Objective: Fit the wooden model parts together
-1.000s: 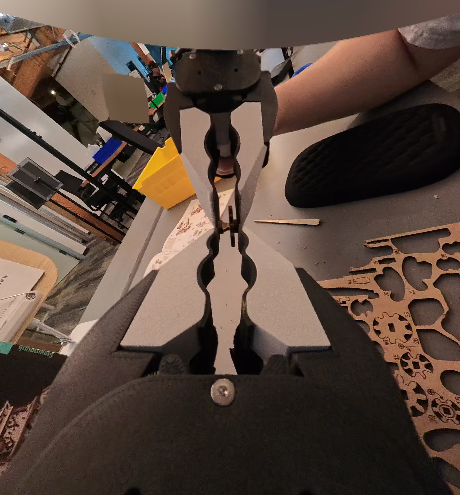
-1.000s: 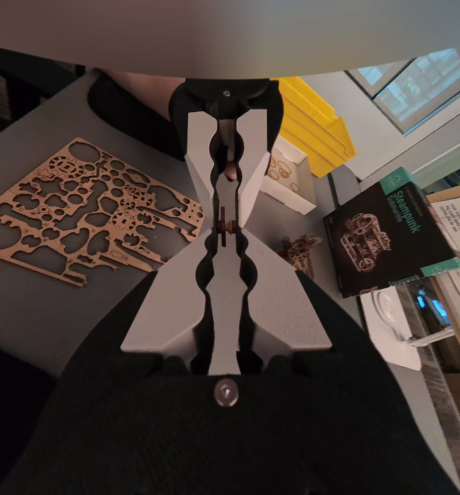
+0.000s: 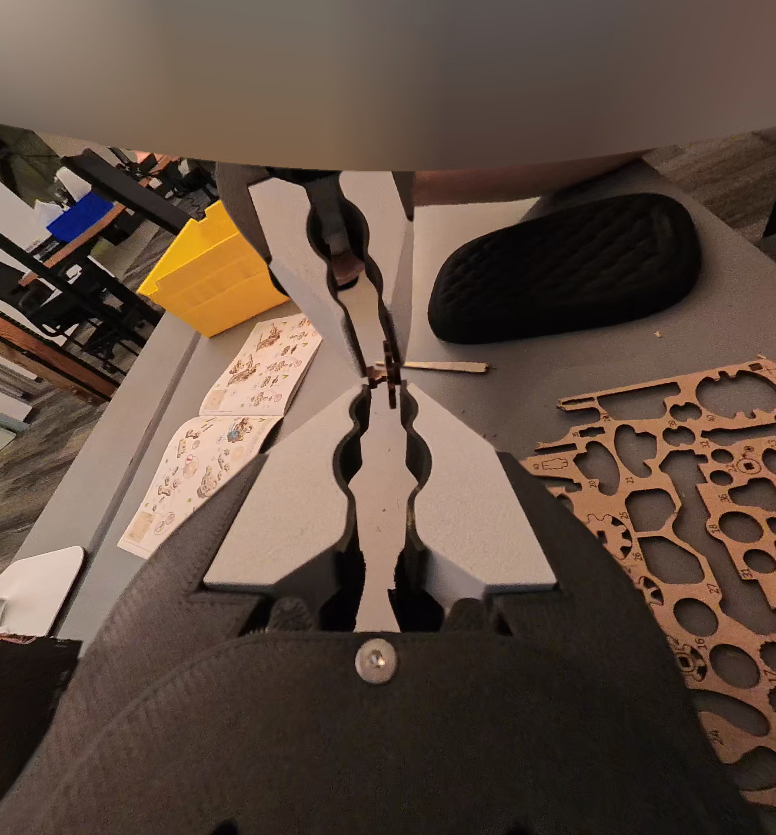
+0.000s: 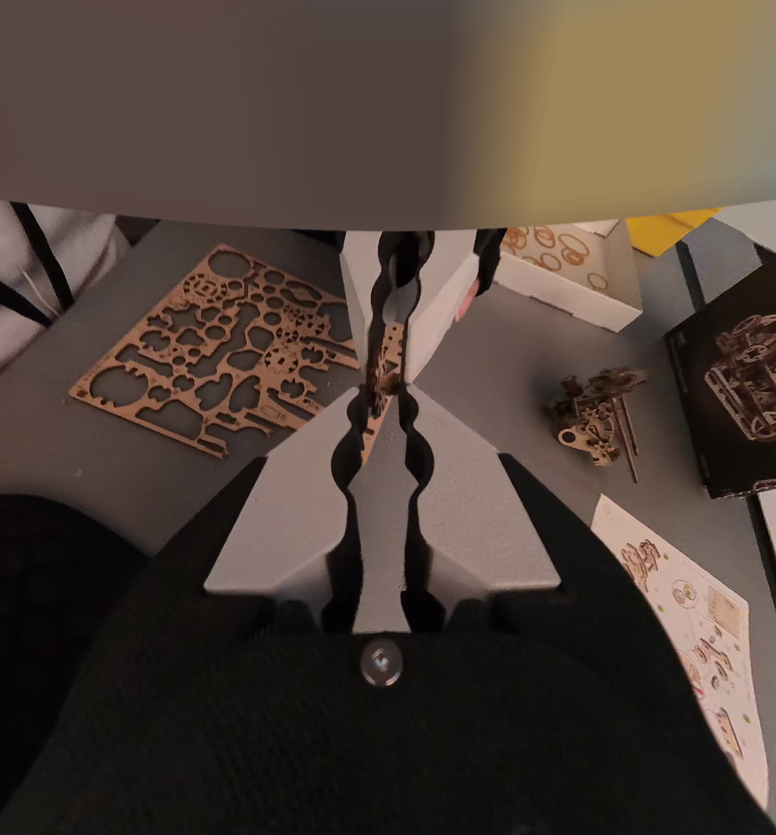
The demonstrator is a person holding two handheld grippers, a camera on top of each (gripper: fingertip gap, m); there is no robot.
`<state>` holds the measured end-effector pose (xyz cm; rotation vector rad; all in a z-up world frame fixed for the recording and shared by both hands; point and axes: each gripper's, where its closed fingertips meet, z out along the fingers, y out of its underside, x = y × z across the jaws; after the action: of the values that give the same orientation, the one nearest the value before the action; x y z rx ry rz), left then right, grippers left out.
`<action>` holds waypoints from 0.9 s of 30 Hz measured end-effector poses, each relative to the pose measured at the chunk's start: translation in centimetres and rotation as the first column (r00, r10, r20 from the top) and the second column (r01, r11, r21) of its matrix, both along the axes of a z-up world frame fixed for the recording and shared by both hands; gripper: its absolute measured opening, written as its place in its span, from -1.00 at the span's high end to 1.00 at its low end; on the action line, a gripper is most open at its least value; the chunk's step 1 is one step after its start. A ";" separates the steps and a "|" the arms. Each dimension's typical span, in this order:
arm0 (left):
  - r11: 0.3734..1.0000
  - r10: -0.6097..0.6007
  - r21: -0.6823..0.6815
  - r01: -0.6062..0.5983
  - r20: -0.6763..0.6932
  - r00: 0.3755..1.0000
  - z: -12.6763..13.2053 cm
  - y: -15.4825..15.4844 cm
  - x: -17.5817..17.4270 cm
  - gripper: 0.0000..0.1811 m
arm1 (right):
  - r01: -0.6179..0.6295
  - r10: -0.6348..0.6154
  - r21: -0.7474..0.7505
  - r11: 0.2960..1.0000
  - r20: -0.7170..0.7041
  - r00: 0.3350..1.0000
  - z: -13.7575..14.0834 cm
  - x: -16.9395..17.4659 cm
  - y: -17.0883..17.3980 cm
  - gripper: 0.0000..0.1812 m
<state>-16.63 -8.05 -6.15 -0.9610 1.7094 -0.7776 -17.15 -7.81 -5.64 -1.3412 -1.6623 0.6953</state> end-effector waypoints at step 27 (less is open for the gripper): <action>0.985 -0.146 -0.110 0.134 -0.119 0.982 -1.6 -2.1 -0.6 0.87 | -0.110 0.111 -0.173 0.979 -0.004 0.994 -2.0 -0.4 -1.7 0.91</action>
<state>-17.23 -10.15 -7.76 -0.9841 1.8782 -0.9196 -17.56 -9.52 -7.59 -1.3790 -1.7229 0.9202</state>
